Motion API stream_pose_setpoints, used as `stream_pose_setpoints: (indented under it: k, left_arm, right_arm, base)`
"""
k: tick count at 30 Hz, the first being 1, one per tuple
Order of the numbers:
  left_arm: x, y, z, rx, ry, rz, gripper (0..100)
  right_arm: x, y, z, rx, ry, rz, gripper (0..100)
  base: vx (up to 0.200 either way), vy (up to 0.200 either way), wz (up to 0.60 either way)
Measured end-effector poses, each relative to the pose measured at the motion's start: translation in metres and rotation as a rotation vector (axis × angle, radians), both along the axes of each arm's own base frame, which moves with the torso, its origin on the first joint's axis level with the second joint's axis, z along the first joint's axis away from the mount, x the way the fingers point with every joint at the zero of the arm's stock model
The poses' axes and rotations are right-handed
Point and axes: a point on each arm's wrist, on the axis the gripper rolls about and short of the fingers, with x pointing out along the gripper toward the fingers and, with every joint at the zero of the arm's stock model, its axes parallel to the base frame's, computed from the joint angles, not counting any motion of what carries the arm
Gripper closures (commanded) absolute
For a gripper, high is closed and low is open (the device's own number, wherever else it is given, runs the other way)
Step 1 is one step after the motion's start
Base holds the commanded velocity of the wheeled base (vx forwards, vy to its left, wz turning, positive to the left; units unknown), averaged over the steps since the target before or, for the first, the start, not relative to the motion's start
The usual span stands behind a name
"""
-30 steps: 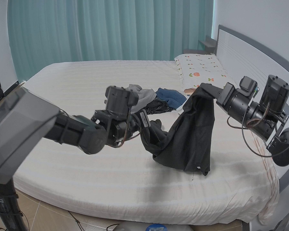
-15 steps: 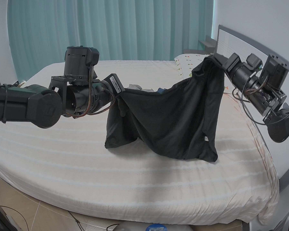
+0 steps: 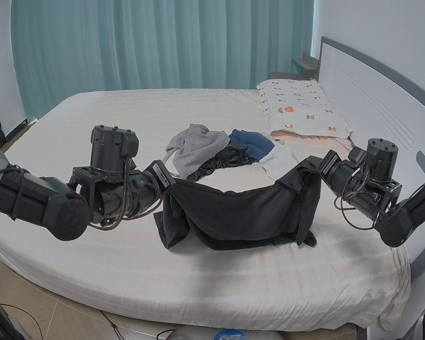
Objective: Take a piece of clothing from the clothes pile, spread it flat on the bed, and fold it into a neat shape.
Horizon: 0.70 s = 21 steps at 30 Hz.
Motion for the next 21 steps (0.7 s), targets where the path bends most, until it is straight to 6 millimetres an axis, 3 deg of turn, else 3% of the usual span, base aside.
stream_pose_setpoints:
  k: [6,21]
  left_arm:
    - [-0.004,0.001,-0.018,-0.013,0.018,0.002,100]
    - [0.004,0.001,-0.038,-0.059,0.026,0.04,100]
  right_arm:
    - [0.0,0.0,-0.01,0.006,0.032,-0.001,100]
    - [0.003,0.002,-0.017,0.019,0.057,-0.004,100]
  base:
    - [-0.2,0.0,0.0]
    - [0.0,0.0,0.0]
